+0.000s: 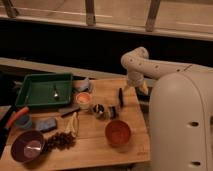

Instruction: Wipe red bowl with brush

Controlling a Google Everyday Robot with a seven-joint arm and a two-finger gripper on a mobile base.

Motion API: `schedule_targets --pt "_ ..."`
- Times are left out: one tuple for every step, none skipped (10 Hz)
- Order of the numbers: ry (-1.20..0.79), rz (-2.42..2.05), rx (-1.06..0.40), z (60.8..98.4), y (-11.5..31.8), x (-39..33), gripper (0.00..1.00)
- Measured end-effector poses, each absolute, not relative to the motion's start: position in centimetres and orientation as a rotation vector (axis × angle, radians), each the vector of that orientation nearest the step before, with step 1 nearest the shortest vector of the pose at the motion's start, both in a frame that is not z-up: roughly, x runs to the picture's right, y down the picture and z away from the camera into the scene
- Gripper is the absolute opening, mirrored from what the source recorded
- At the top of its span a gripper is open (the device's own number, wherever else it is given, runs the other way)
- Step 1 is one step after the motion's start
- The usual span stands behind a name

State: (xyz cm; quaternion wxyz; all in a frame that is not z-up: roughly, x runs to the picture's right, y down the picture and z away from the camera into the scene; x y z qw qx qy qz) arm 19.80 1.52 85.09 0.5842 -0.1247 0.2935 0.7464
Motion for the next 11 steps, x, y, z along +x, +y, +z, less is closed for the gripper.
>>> schedule_targets --pt "0.685 1.742 -0.291 85.1 1.5 19.8 0.8" --pt "0.685 1.742 -0.291 85.1 1.5 19.8 0.8" --pt "0.685 1.742 -0.291 85.1 1.5 19.8 0.8" --pt "0.685 1.742 -0.291 85.1 1.5 19.8 0.8" --pt "0.685 1.742 -0.291 85.1 1.5 19.8 0.8" --pt "0.685 1.742 -0.291 85.1 1.5 19.8 0.8" --pt "0.685 1.742 -0.291 85.1 1.5 19.8 0.8" --pt "0.684 1.741 -0.292 85.1 1.5 19.8 0.8" --pt "0.682 1.733 -0.285 84.9 1.5 19.8 0.8" --pt "0.673 1.723 -0.268 84.6 1.1 19.5 0.8" --pt "0.66 1.71 -0.259 84.7 0.5 18.4 0.8"
